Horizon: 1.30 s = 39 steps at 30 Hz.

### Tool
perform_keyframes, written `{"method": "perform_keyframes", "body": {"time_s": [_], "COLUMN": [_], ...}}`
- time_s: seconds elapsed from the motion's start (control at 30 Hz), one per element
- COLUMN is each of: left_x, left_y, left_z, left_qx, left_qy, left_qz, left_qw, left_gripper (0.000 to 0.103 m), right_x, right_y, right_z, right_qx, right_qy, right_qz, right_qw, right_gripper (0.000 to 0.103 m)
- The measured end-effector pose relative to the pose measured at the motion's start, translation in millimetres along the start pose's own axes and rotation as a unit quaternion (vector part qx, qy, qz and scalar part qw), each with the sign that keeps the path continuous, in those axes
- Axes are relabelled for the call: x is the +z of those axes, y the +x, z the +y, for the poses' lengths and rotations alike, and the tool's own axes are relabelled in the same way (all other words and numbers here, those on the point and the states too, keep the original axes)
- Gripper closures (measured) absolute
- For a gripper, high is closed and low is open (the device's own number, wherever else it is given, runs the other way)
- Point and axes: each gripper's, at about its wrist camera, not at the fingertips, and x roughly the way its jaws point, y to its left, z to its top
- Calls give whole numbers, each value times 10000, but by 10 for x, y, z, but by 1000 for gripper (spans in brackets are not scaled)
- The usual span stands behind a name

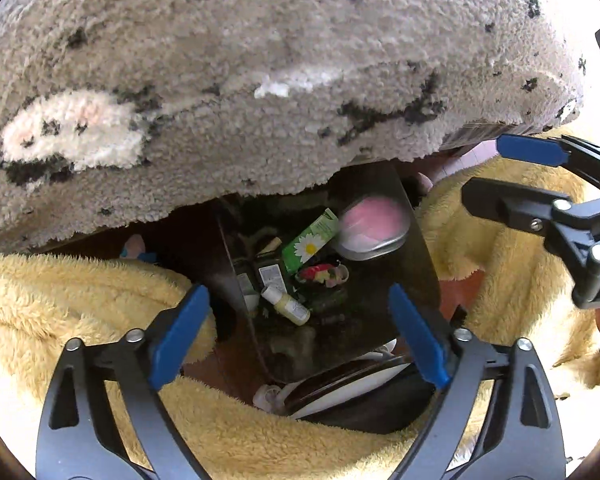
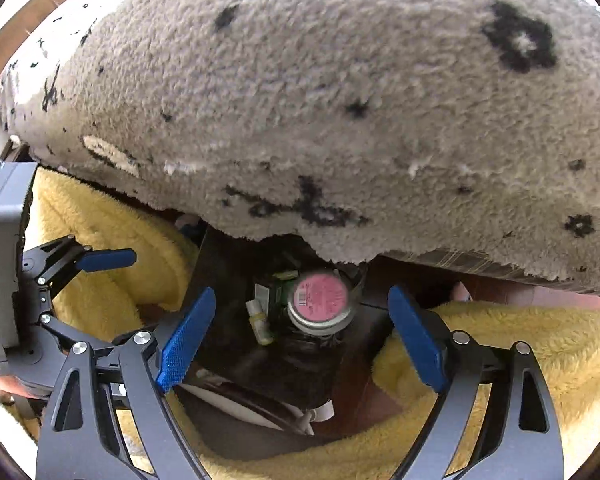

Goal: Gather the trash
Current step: 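Raise both tools back over the bed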

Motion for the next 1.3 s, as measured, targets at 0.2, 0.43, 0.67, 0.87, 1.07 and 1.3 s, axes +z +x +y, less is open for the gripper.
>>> {"method": "perform_keyframes", "body": {"time_s": [0.2, 0.43, 0.67, 0.87, 1.07, 1.3], "left_x": [36, 183, 487, 897, 1444, 2329], "left_y": [-156, -603, -1268, -1703, -1933, -1915], "left_z": [25, 53, 24, 17, 87, 121], "left_qx": [26, 19, 203, 483, 704, 810], "left_qy": [-3, 21, 152, 320, 422, 488], "left_qz": [-228, -794, -1670, -2200, -2549, -2639], "left_qw": [9997, 9968, 9856, 9738, 9635, 9599], "left_gripper": [8, 8, 8, 8, 8, 8], "right_x": [19, 194, 458, 762, 1300, 2109], "right_y": [-163, -719, -1608, -2200, -2472, -2280], "right_z": [-32, -190, -415, -542, -663, -952], "right_qx": [-141, -646, -1538, -2042, -2338, -2331], "right_qy": [8, 91, 37, -92, -80, 28], "right_qz": [-159, -906, -2044, -2723, -3082, -3031], "right_qw": [9998, 9937, 9667, 9402, 9221, 9240], "right_gripper": [11, 8, 8, 8, 8, 8]}}
